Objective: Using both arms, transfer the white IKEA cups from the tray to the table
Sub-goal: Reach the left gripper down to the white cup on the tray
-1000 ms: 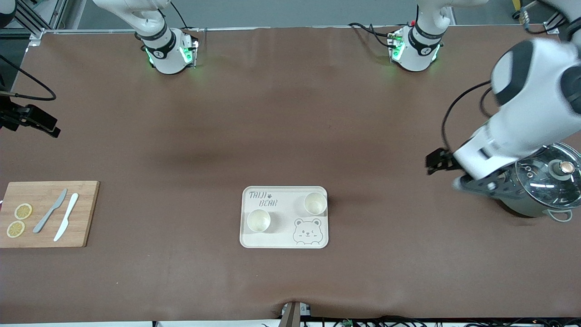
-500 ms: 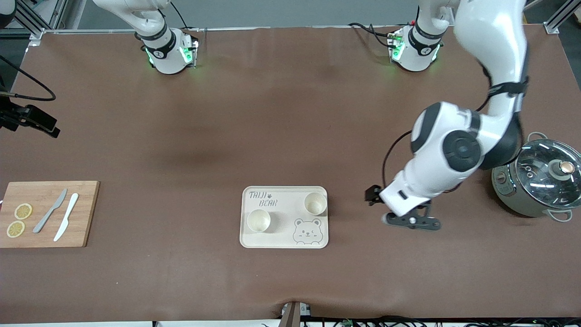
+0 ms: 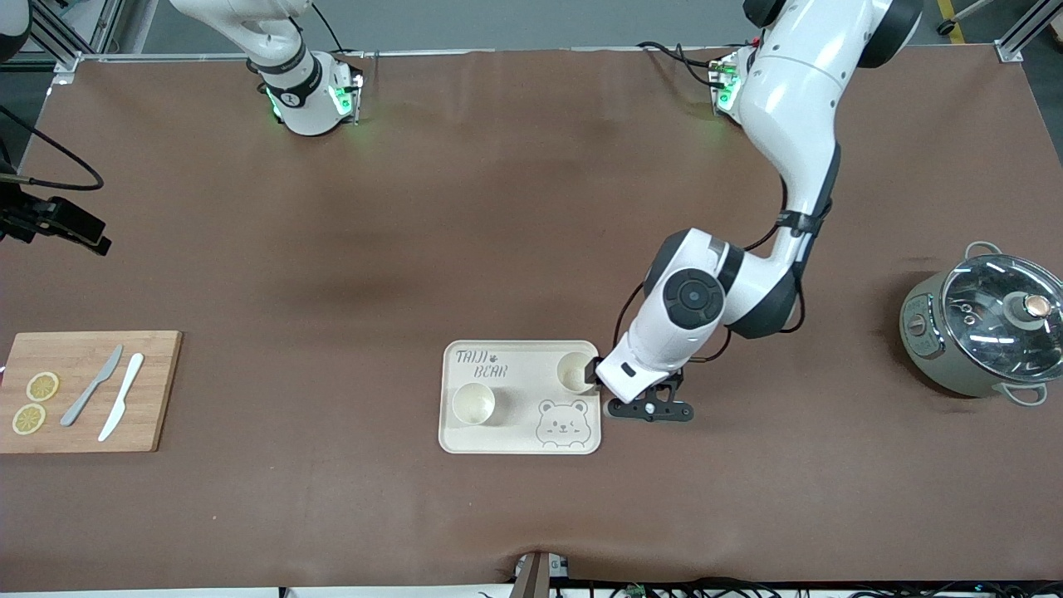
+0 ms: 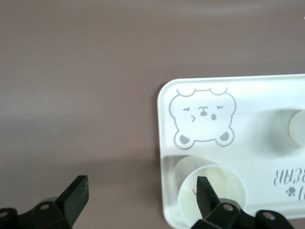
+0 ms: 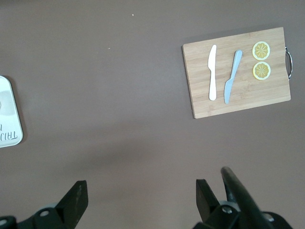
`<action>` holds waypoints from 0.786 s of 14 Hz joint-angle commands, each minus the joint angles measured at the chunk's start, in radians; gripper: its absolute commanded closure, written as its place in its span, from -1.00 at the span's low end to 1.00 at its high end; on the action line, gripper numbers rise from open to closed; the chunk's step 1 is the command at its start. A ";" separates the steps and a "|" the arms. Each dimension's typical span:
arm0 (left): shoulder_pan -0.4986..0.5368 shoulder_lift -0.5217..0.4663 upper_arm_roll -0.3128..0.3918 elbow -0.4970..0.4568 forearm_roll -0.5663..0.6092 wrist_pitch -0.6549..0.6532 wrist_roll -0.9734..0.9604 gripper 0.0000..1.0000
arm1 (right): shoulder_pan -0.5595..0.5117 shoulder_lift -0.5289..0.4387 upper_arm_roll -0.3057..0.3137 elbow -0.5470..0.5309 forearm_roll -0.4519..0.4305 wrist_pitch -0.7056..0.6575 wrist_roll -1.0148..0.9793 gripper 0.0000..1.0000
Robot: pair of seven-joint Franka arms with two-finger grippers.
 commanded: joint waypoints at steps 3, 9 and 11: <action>-0.042 0.044 0.018 0.029 0.021 0.022 -0.069 -1.00 | -0.009 0.008 0.008 0.013 -0.014 0.002 0.011 -1.00; -0.060 0.075 0.018 0.027 0.043 0.067 -0.104 -1.00 | -0.009 0.008 0.008 0.013 -0.013 0.008 0.011 -1.00; -0.066 0.083 0.018 0.027 0.043 0.070 -0.106 -1.00 | -0.009 0.010 0.008 0.013 -0.013 0.008 0.011 -1.00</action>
